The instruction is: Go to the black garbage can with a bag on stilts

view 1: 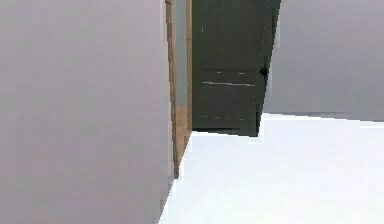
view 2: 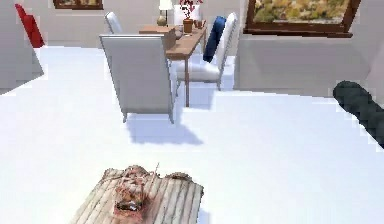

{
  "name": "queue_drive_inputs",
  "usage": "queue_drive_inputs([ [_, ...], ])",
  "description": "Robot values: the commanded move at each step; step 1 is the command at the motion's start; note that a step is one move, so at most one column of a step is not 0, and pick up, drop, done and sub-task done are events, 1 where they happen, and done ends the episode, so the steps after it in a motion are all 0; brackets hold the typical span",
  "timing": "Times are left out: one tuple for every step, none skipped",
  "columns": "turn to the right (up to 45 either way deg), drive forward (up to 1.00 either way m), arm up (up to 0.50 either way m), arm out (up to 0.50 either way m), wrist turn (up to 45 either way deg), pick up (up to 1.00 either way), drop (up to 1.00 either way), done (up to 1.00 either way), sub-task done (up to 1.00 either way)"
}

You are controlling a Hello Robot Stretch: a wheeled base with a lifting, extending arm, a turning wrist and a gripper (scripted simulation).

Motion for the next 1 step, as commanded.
queue_drive_inputs([
  [0.0, 0.25, 0.0, 0.0, 0.0, 0.0, 0.0, 0.0, 0.0],
])
